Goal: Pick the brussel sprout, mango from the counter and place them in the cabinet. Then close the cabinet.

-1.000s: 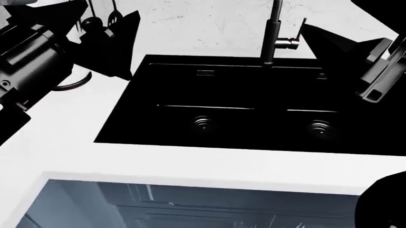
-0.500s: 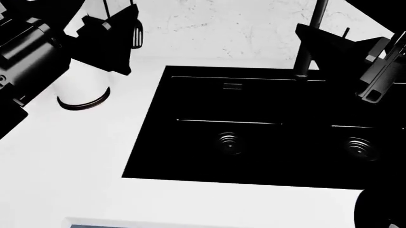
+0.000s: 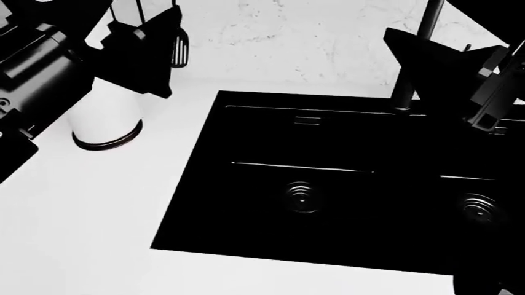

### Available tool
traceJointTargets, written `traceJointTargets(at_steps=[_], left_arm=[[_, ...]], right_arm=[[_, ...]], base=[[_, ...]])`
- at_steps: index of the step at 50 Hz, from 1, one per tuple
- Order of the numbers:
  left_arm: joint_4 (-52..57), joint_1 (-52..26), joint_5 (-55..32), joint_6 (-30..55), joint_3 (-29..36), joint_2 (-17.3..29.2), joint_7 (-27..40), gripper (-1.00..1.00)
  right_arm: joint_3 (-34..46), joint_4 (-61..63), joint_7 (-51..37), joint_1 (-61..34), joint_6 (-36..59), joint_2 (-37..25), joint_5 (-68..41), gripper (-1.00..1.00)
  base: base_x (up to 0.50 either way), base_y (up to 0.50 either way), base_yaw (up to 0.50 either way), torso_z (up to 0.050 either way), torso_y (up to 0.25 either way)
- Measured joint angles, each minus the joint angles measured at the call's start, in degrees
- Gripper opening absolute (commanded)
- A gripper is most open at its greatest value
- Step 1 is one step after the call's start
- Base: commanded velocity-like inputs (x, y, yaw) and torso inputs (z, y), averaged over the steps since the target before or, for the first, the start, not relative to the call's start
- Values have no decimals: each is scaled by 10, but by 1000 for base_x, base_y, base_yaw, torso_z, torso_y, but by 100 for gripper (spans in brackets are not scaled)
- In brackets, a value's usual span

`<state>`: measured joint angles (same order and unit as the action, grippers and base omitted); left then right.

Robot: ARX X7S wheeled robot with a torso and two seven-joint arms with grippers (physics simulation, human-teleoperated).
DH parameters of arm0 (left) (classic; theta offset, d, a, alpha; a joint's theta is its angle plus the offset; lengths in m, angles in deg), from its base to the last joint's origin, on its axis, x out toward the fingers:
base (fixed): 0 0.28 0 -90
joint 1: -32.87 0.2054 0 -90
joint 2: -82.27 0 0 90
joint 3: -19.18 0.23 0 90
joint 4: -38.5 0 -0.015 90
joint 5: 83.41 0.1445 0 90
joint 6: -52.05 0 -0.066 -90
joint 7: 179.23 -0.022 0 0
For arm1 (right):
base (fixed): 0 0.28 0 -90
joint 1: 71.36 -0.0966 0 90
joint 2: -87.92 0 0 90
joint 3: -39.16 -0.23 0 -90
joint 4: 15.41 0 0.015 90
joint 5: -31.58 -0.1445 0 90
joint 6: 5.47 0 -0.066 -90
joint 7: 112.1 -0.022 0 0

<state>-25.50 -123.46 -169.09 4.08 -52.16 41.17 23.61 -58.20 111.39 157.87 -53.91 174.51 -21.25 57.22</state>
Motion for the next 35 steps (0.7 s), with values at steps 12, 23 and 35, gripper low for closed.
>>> traceJointTargets(at_steps=[12,23,35], left_arm=[[0,-2,-1,1,-1,2,3,100],[1,-5,-9,1,0,0,2,100],[1,-8,-10,2,0,0,4,100]], right_arm=[[-2,1,0,0,0,3,-7,100],[-4,1,0,-4,0,-1,-8,100],[-1,0,0,-7,0,-4,-8,100]], base=[[55,-129,0,0,1],[82,-40,0,0,0],[73,7,0,0,1]])
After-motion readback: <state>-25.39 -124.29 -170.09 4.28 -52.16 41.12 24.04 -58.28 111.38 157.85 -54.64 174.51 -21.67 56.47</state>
